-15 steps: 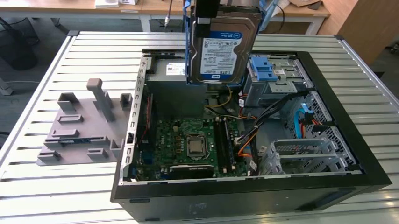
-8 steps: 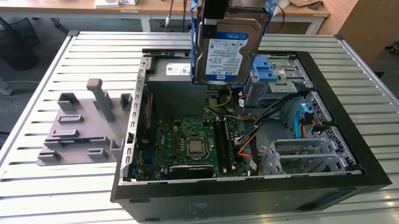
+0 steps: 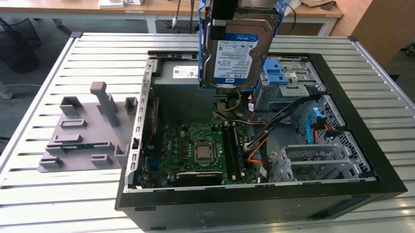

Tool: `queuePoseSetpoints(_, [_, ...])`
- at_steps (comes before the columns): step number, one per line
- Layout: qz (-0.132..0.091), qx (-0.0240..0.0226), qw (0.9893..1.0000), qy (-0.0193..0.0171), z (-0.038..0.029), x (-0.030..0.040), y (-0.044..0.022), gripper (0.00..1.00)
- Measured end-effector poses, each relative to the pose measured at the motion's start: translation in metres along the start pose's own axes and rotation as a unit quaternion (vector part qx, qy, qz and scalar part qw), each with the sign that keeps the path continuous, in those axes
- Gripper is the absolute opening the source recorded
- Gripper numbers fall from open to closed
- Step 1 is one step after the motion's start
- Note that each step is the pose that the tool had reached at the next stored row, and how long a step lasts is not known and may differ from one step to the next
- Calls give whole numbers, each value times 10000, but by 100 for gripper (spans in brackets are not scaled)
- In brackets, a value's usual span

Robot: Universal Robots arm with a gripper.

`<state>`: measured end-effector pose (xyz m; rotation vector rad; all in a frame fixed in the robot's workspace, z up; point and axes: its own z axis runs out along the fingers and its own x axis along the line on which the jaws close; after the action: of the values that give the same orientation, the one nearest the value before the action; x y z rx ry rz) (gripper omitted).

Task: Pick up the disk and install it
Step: 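Insert the disk into the insertion slot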

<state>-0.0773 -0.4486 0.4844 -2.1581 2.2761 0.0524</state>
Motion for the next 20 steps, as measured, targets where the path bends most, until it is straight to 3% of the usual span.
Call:
queuePoseSetpoints(5, [-1,0,10000,0,-1,28,-2,37])
queuePoseSetpoints(11, [0,3,10000,-1,-2,161,-8,37])
queuePoseSetpoints(15, [-2,70,10000,-4,-4,213,-10,37])
queuePoseSetpoints(20, [-3,74,10000,-4,1,247,-18,37])
